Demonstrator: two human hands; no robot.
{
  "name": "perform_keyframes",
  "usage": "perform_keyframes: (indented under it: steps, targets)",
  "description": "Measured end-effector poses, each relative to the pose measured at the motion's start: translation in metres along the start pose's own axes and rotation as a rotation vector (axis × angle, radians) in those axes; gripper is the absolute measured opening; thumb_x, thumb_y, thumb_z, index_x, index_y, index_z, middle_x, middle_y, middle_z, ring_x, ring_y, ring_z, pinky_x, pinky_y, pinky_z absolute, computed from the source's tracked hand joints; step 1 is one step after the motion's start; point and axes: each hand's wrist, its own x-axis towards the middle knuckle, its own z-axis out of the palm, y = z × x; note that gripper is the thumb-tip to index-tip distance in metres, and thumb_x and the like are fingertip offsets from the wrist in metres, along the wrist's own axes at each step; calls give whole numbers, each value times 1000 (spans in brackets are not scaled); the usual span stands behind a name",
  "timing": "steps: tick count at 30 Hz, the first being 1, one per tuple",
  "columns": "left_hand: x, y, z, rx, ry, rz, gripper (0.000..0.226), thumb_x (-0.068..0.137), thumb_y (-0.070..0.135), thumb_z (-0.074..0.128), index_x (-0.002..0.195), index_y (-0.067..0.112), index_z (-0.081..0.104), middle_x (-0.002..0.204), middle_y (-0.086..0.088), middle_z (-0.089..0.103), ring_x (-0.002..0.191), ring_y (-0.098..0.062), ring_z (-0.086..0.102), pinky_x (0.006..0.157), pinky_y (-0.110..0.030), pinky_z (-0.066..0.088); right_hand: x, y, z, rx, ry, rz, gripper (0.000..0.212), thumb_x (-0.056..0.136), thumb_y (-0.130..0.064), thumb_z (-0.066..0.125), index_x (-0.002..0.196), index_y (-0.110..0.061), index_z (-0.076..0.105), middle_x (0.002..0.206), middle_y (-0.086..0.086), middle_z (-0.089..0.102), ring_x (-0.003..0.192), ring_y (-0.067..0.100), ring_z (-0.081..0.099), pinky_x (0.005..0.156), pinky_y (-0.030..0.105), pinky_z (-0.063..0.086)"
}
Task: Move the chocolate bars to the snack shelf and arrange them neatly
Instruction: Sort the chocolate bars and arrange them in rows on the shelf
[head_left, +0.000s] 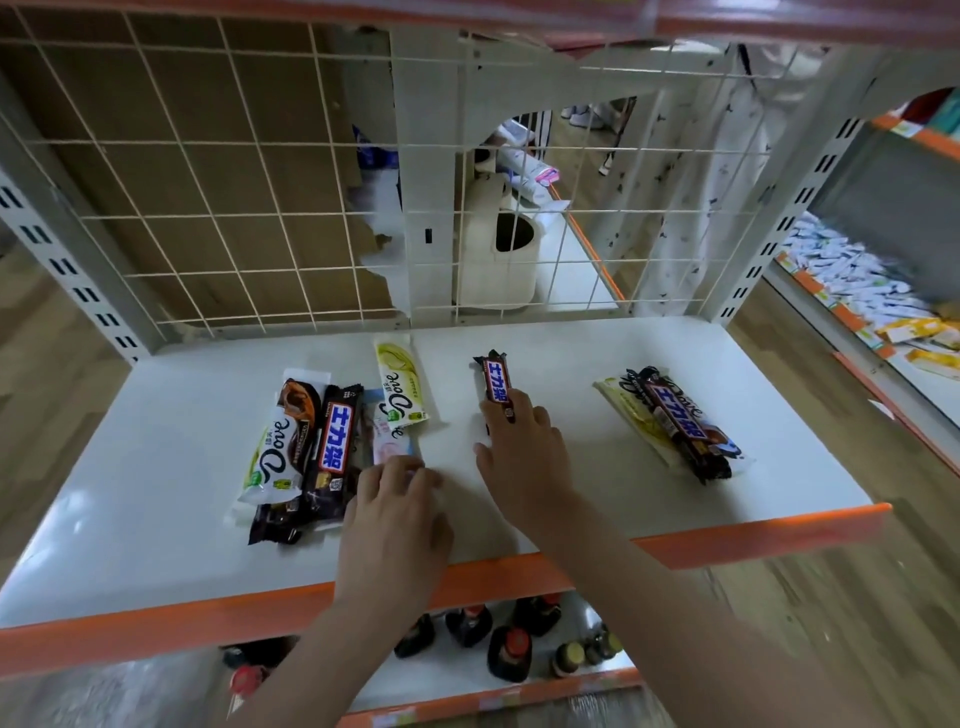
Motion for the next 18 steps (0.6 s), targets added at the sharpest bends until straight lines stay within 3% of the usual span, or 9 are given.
perform_keyframes:
  steps: [8, 11, 14, 18]
  targets:
    - [0, 9, 2, 8, 5, -41, 37, 88, 26, 47, 125, 25, 45, 134, 6, 36, 120, -19, 30, 99, -27, 32, -32, 4, -1, -6, 31, -78, 40, 95, -32, 47, 133, -25, 39, 139, 0, 36, 113, 20, 47, 91, 33, 39]
    - [-3, 15, 6, 55, 9, -51, 40, 88, 26, 42, 128, 25, 41, 137, 5, 33, 122, -20, 28, 102, -26, 28, -47, 5, -7, 12, 60, -66, 26, 90, -33, 53, 116, -30, 53, 124, -5, 48, 105, 19, 52, 95, 37, 34]
    - [-4, 21, 10, 42, 5, -71, 41, 87, 24, 41, 128, 25, 41, 137, 4, 32, 123, -20, 27, 103, -28, 28, -55, 10, -13, 49, 139, -38, 12, 84, -29, 62, 93, -22, 63, 106, -2, 59, 93, 22, 58, 96, 42, 38]
    - [-4, 37, 14, -183, 16, 16, 33, 83, 8, 45, 114, 17, 54, 122, 0, 46, 113, -22, 41, 93, -28, 34, -52, 21, -18, 82, -6, -10, 21, 89, -35, 52, 106, -23, 50, 108, -4, 49, 99, 17, 51, 87, 30, 34]
